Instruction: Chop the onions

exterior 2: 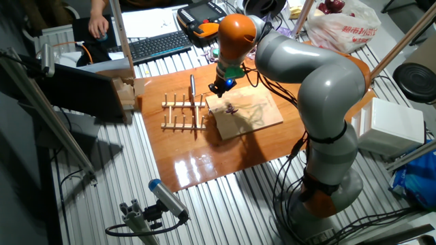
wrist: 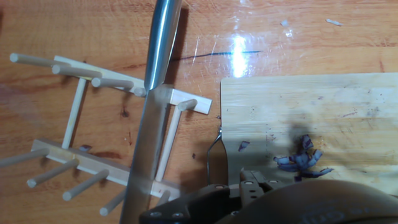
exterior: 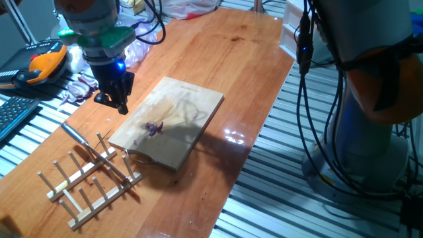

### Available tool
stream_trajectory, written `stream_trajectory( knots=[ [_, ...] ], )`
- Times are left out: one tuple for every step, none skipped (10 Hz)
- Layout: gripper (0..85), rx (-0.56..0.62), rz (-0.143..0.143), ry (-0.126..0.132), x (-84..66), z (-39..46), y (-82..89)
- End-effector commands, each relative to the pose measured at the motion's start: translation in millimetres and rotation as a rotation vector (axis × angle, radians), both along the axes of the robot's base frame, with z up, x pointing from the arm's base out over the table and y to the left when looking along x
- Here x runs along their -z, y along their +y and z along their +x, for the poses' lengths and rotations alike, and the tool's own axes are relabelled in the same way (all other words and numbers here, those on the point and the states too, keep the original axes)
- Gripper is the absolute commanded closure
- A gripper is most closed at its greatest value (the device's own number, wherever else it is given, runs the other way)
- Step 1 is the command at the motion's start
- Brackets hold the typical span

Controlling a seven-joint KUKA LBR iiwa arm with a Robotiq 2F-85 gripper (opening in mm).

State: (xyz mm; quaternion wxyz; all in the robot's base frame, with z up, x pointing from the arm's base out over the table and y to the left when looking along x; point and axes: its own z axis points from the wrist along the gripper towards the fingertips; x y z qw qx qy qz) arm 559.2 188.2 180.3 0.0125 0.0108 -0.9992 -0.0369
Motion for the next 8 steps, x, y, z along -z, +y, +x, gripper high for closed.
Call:
stream_trajectory(
  knots=[
    [85.0, 0.000, 0.001, 0.000, 0.0, -0.1, -0.1],
    [85.0, 0.000, 0.001, -0.001, 0.0, -0.1, -0.1],
    [85.0, -0.001, -0.002, -0.003, 0.1, -0.2, -0.5],
    [85.0, -0.003, 0.005, 0.004, 0.2, -0.7, -1.0],
    [85.0, -0.002, 0.011, 0.009, 0.3, -1.6, -1.4],
    [85.0, -0.001, 0.008, 0.009, 0.8, -1.4, -1.5],
    [85.0, 0.004, 0.007, 0.008, 1.4, -0.8, -1.2],
    [85.0, 0.007, 0.000, 0.005, 1.4, -0.7, -1.3]
  ],
)
